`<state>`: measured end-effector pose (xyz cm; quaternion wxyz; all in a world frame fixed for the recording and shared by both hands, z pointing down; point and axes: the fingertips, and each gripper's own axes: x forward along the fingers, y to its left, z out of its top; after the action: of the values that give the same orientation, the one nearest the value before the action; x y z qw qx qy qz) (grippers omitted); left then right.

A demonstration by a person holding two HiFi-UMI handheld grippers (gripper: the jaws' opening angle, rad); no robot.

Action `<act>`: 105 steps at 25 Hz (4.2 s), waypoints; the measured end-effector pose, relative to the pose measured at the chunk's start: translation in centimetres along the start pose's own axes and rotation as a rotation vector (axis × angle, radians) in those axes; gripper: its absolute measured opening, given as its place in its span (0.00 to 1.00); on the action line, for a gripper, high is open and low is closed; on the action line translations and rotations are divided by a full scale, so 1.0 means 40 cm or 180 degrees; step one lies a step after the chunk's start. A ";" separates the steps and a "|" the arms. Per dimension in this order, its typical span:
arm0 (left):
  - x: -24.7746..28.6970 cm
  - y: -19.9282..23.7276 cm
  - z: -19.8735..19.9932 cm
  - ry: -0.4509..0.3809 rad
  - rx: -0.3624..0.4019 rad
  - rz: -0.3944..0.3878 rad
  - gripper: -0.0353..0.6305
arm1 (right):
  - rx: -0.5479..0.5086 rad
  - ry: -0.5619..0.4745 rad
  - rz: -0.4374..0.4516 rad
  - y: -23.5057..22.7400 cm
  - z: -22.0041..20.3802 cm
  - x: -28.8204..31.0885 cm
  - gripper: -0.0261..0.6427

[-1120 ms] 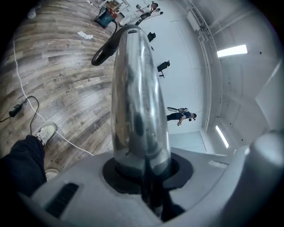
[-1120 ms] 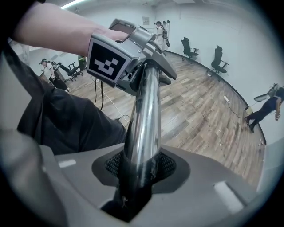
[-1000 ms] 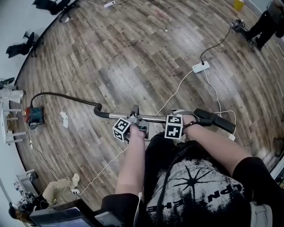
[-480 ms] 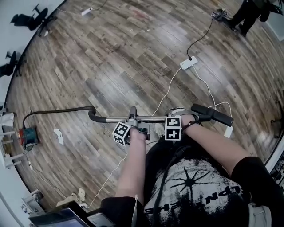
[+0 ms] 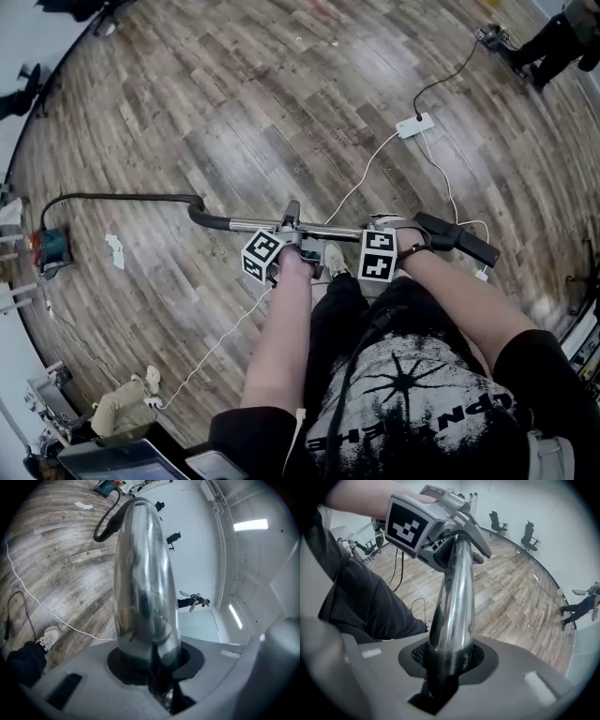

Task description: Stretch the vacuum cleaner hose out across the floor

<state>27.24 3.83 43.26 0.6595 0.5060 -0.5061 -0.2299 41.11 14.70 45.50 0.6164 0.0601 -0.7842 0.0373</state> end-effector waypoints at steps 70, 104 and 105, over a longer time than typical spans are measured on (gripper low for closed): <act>0.474 0.819 -0.421 0.1026 0.3106 0.0144 0.06 | -0.0028 0.0536 0.0358 -0.179 -1.023 1.500 0.39; 0.373 0.384 -0.286 0.1906 0.3914 -0.0228 0.06 | 0.1341 0.0090 0.0699 -0.201 -0.582 0.825 0.05; 0.346 0.353 -0.273 0.1878 0.3844 -0.0218 0.06 | 0.1333 0.0063 0.0712 -0.200 -0.550 0.775 0.05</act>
<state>39.39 2.69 62.25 0.3637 0.8434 -0.3280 0.2207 56.18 8.21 80.71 0.5902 0.0990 -0.7551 0.2678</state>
